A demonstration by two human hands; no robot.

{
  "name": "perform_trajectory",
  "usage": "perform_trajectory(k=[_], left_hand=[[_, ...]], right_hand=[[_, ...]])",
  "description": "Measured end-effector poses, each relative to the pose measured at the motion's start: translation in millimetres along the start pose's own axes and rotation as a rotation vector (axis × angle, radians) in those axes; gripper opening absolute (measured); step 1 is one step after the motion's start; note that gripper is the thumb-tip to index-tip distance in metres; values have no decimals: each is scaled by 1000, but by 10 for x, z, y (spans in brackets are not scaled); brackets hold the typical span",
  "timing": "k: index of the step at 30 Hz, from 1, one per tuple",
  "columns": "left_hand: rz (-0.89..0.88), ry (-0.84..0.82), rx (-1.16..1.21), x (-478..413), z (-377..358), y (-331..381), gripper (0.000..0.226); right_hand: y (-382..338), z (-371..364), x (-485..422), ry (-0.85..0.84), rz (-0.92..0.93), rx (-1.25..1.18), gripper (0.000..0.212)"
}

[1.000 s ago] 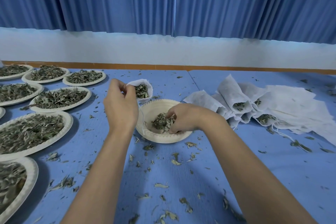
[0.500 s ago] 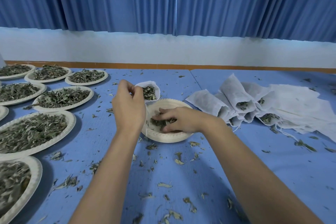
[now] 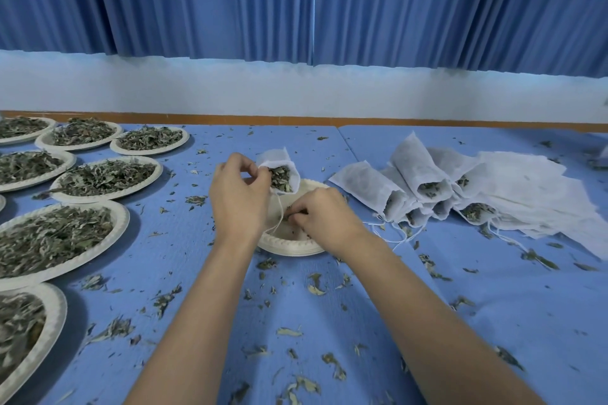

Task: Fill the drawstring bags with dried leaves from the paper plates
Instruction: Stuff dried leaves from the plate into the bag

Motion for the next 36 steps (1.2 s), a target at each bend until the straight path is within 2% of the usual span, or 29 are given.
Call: perform_trajectory(k=[3, 5, 9, 12, 15, 18, 22, 25, 27, 29, 33, 36], left_hand=[[-3, 7, 25, 14, -25, -14, 22], [27, 7, 38, 27, -36, -29, 15], [39, -19, 19, 29, -67, -52, 7], [53, -77, 78, 79, -116, -27, 9], [78, -144, 174, 128, -178, -1, 19], [134, -233, 287, 162, -246, 0, 21], [234, -390, 376, 230, -306, -34, 18], [221, -483, 236, 261, -332, -68, 16], [169, -541, 120, 295, -352, -68, 25], [96, -539, 73, 311, -359, -59, 33], [-40, -414, 9, 224, -304, -74, 24], [-75, -394, 23, 179, -267, -95, 25]], right_hand=[[151, 167, 2, 110, -271, -464, 11], [274, 298, 13, 70, -391, -632, 8], [270, 483, 70, -41, -372, -969, 6], [153, 437, 67, -29, -348, -935, 6], [59, 332, 27, 63, -388, -793, 10], [45, 251, 20, 167, -452, -782, 18], [79, 169, 55, 206, -574, -839, 13], [87, 114, 64, 204, -686, -922, 17], [70, 94, 71, 184, -717, -992, 17], [17, 81, 91, 173, -722, -1047, 17], [-118, 75, 96, 151, -679, -1103, 19], [-178, 100, 65, 112, -635, -1094, 20]])
Point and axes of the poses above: each hand's wrist, its own x-axis away from the middle knuckle, its own z-axis out of the back of the hand, y = z × x, the point moved 2 cm from there along -x, towards the middle knuckle, and after that the axes turned 14 degrees about x, right-handed, at the moved point
